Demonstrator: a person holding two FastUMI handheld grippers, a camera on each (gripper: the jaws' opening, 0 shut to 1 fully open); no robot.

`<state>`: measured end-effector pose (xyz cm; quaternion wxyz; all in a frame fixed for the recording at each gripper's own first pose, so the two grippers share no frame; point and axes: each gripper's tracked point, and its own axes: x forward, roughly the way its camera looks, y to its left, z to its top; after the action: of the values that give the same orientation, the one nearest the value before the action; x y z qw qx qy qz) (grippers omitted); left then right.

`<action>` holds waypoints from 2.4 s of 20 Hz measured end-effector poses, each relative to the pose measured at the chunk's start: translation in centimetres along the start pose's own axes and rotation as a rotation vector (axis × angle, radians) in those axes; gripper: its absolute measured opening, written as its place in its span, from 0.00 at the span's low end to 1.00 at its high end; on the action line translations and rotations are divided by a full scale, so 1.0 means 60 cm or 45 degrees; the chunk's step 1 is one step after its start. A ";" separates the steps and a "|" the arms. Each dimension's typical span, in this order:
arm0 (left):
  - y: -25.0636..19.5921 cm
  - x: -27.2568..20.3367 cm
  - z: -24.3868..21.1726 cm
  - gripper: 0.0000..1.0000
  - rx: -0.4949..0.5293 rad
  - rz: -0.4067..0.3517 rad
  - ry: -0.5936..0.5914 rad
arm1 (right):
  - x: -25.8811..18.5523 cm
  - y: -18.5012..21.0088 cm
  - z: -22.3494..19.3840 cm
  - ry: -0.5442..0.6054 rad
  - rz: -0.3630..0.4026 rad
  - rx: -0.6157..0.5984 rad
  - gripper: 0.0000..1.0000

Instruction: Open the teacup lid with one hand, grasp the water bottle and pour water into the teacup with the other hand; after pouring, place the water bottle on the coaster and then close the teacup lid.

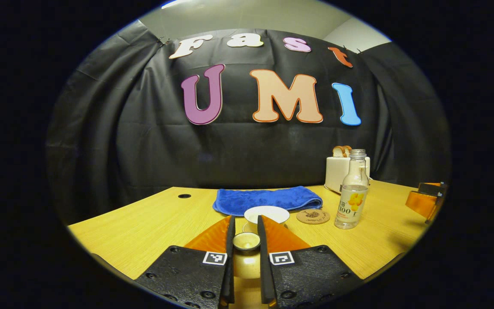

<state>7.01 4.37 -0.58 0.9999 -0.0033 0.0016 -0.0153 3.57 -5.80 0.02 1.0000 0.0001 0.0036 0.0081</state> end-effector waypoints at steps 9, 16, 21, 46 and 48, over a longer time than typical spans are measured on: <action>0.040 -0.043 0.002 0.21 0.003 -0.009 -0.006 | 0.092 0.046 -0.009 0.014 0.037 0.001 0.93; 0.084 -0.035 0.002 0.21 0.002 0.012 -0.005 | 0.189 0.065 -0.022 0.047 -0.017 -0.005 0.93; 0.107 -0.031 0.001 0.21 0.003 0.016 -0.004 | 0.244 0.070 -0.034 0.091 -0.037 -0.010 0.98; 0.118 -0.018 -0.003 0.21 0.003 -0.059 0.003 | 0.308 0.210 -0.037 0.030 0.087 -0.847 0.70; 0.119 -0.019 -0.001 0.21 0.002 -0.060 0.005 | 0.319 0.220 -0.045 0.055 0.115 -0.944 0.71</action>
<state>6.11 11.52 -0.70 0.9992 -0.0024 0.0035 -0.0390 22.45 7.68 -2.83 0.9304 -0.3621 0.0214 0.0531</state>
